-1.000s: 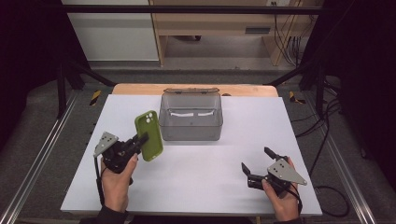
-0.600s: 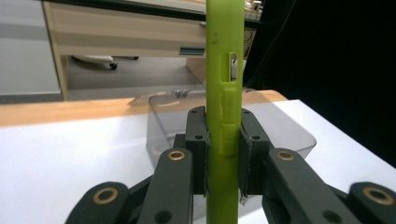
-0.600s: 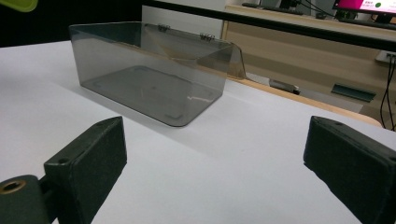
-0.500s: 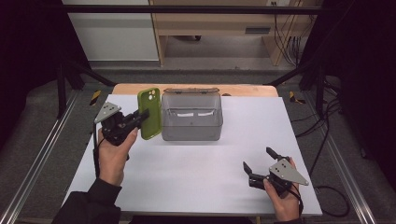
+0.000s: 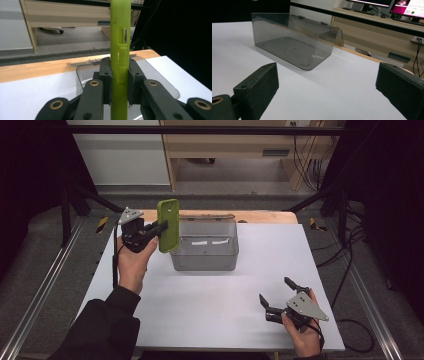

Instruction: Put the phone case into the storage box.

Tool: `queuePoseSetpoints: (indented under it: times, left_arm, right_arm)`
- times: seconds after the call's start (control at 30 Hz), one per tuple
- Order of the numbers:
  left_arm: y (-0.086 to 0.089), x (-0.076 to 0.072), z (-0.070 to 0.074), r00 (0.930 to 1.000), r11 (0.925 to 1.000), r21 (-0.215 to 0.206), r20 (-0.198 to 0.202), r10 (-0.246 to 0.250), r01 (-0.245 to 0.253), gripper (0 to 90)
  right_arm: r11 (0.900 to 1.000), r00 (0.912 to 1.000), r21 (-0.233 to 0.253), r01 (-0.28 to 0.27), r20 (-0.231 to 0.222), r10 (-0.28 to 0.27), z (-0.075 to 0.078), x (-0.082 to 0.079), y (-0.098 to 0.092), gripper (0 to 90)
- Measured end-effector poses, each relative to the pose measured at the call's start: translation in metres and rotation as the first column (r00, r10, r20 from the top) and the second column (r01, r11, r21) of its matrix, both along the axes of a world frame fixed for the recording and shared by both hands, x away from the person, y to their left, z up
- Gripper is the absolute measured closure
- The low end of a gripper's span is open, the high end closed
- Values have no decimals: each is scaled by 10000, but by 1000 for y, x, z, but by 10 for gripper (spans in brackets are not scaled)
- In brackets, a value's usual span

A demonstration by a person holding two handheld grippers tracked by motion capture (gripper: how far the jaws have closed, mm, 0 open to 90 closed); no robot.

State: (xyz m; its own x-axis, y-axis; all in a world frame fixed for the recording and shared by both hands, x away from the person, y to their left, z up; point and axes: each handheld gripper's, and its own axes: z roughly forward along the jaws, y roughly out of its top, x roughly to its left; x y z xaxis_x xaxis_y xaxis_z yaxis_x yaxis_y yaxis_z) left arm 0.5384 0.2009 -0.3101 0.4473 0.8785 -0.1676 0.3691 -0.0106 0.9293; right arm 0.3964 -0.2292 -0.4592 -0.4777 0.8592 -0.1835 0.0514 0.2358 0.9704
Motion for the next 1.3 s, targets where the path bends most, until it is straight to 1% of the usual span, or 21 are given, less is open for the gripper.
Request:
queuePoseSetpoints:
  times: [0.1,0.2,0.3,0.47,0.57,1.03,1.2,1.3]
  left_arm:
    - [0,8,0,9999,9999,-82,-103,113,-114,776]
    - [-1,14,0,9996,9998,-64,-204,178,-180,776]
    - [-3,17,0,9996,9998,40,-227,171,-170,776]
    - [-9,18,0,9997,9997,213,-238,104,-99,776]
    - [-11,19,0,9996,9998,196,-257,80,-75,776]
    - [-19,26,-5,9991,9992,396,-421,43,-27,776]
    - [-24,29,-8,9991,9992,410,-413,27,-10,776]
    - [-26,30,-10,9992,9983,576,-396,61,-38,776]
  right_arm:
    - [10000,10000,-3,-16,10,16,0,0,0,48]
    - [10000,10000,-3,-36,8,36,0,0,0,48]
    - [10000,10000,-15,-54,-10,54,0,0,0,48]
    - [9999,9999,-55,-104,-39,104,-1,0,1,48]
    - [9999,9999,-66,-102,-32,102,-1,0,1,48]
    - [9998,9999,-91,-152,-82,152,-1,0,2,48]
    - [9997,9998,-110,-195,-76,194,-1,0,3,48]
    - [9997,9997,-106,-234,-120,233,-2,0,3,48]
